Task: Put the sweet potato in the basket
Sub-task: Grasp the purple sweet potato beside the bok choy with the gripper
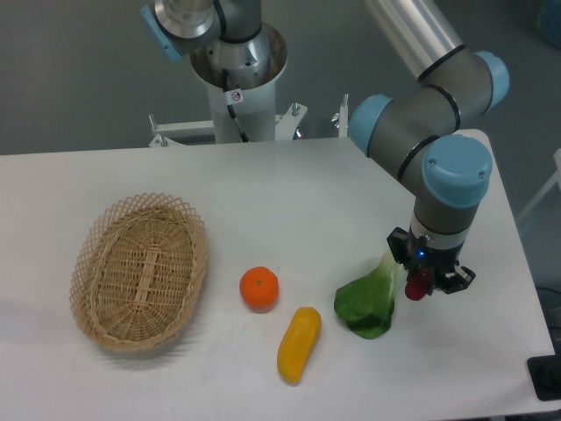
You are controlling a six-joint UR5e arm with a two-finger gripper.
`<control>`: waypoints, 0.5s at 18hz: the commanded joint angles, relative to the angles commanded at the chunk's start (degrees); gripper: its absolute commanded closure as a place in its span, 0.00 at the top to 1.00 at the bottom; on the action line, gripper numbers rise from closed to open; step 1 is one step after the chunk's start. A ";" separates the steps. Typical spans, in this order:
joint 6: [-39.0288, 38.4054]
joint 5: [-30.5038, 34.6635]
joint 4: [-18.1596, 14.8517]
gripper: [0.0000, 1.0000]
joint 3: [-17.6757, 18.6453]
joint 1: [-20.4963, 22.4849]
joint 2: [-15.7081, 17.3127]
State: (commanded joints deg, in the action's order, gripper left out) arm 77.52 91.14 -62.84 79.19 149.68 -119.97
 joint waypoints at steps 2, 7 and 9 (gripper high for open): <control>0.00 0.00 0.00 0.23 0.17 0.00 0.09; -0.52 -0.09 0.00 0.23 0.18 -0.18 0.09; -0.88 -0.44 0.00 0.23 0.00 -0.26 0.00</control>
State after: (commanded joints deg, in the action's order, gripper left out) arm 76.64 90.70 -62.84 79.19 149.41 -119.97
